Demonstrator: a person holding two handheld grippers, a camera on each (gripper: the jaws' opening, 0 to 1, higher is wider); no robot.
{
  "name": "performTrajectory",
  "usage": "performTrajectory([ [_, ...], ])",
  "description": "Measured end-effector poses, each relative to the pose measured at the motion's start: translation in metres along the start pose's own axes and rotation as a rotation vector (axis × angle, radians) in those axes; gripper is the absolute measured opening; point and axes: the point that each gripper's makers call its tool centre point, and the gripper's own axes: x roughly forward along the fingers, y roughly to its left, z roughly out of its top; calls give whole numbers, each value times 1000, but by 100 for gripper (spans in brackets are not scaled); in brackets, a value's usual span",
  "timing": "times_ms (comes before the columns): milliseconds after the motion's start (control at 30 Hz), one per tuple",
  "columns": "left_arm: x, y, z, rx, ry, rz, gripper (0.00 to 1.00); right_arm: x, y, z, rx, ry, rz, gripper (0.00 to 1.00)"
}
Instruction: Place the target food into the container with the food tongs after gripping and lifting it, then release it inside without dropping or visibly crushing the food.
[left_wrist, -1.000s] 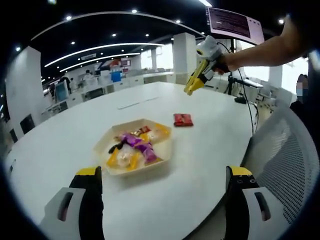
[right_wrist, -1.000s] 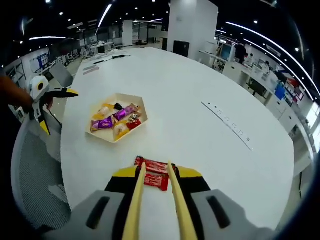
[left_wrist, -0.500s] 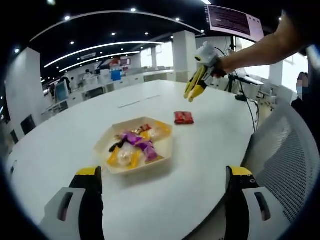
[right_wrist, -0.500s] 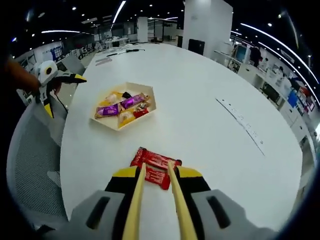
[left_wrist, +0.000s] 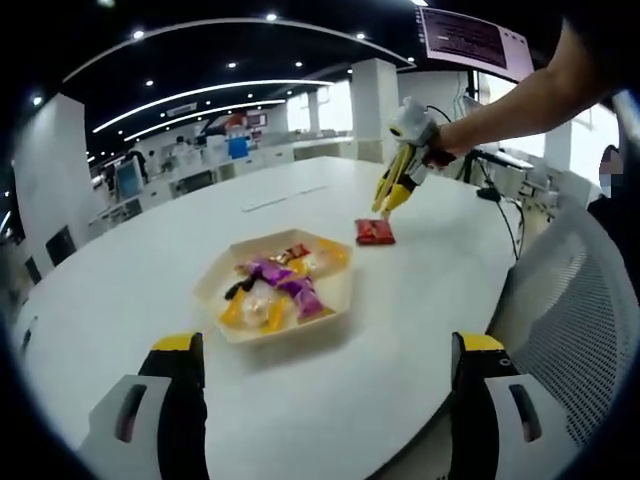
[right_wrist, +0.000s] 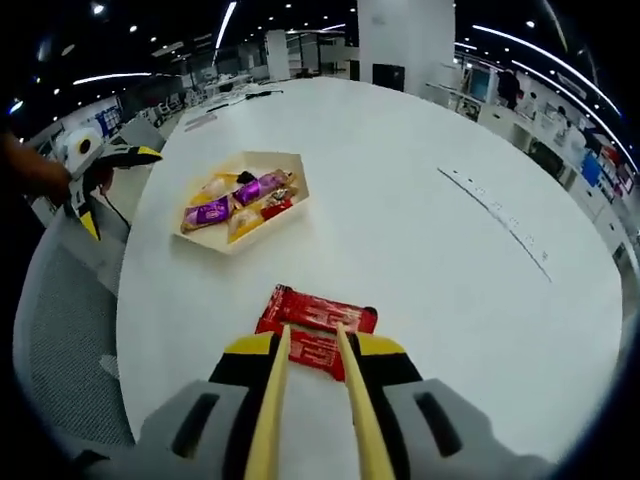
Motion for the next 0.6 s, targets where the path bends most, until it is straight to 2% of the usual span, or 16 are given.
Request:
performTrajectory([
  [133, 0, -1, 0, 0, 1, -2, 99, 3, 3, 3, 38, -27, 18, 28],
  [300, 1, -1, -1, -1, 4, -6, 99, 6, 2, 1, 61, -20, 24, 28],
  [400, 1, -1, -1, 1, 3, -5, 99, 7, -2, -1, 115, -33, 25, 28],
  [600, 1, -2, -2, 7, 10, -9, 98, 8, -2, -4, 127, -36, 28, 28],
])
